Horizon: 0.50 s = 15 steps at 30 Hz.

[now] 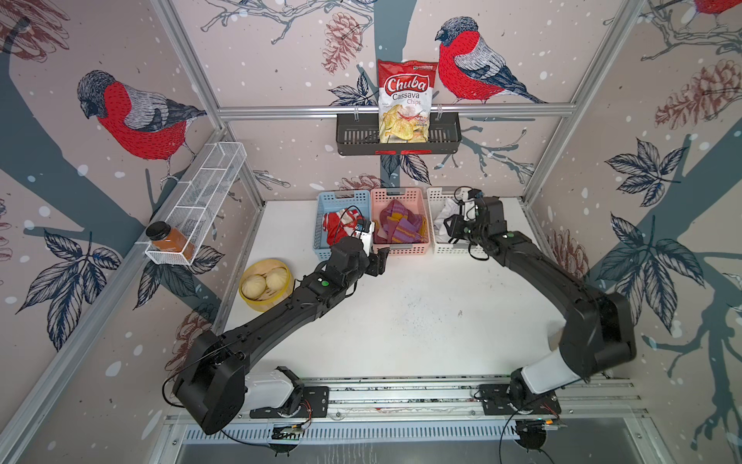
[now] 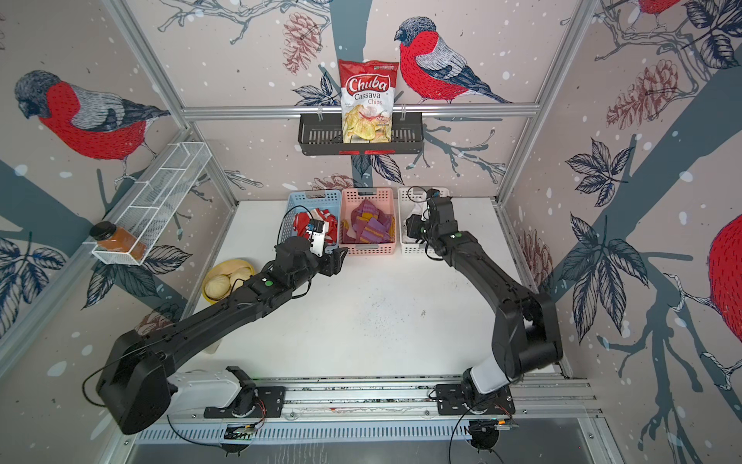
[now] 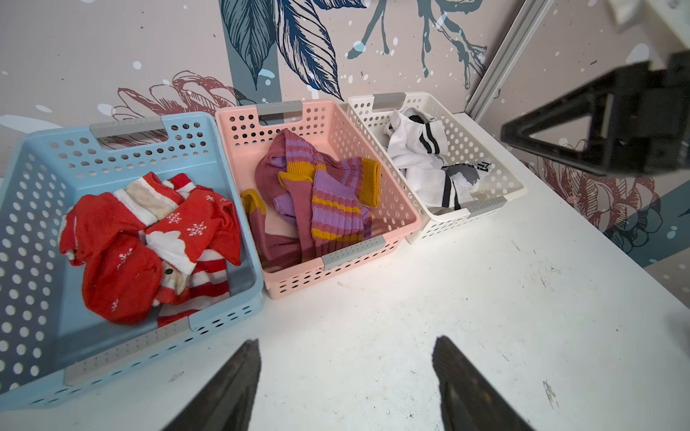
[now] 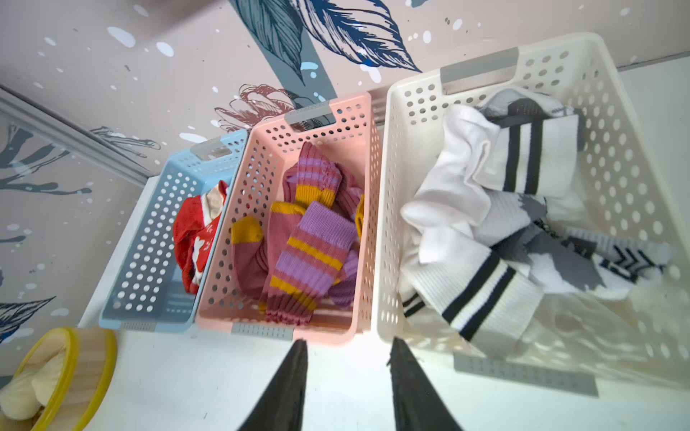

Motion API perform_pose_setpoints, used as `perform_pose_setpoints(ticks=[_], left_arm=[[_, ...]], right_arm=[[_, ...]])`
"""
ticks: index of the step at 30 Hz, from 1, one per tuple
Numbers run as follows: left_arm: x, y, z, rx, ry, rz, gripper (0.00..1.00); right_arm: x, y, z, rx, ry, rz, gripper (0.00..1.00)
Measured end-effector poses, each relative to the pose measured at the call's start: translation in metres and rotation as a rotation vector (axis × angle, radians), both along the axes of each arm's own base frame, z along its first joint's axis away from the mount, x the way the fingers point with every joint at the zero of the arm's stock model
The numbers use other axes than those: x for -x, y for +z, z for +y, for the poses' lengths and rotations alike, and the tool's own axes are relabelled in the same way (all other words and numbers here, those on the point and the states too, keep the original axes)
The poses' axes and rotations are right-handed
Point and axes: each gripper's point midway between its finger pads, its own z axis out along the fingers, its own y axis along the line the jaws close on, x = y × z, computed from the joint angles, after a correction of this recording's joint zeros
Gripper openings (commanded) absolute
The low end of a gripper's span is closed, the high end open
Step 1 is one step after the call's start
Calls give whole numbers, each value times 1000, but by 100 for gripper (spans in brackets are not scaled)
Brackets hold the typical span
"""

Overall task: Sort the socks into the basket by color
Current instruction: Reset both arms

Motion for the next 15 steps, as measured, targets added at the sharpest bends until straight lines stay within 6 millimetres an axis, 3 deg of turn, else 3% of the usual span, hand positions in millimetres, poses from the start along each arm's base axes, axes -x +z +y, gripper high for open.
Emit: perform_pose_setpoints(ticks=[3,7,14,15], left_arm=[[-1,1,2,-6,5,-6,75],[-4,1,1,-20,4,-5,76],[-7,3,5,-54,18,-19,83],[-7,4,6,-57,21,-24,83]], right_arm=[[23,-3,-10,-26,-17,-37,77],[36,5,-15,-62,-29,-82,84],[40,24,-19,-68,-20,-142,93],[40,23,-20,-68,-21,-139,100]])
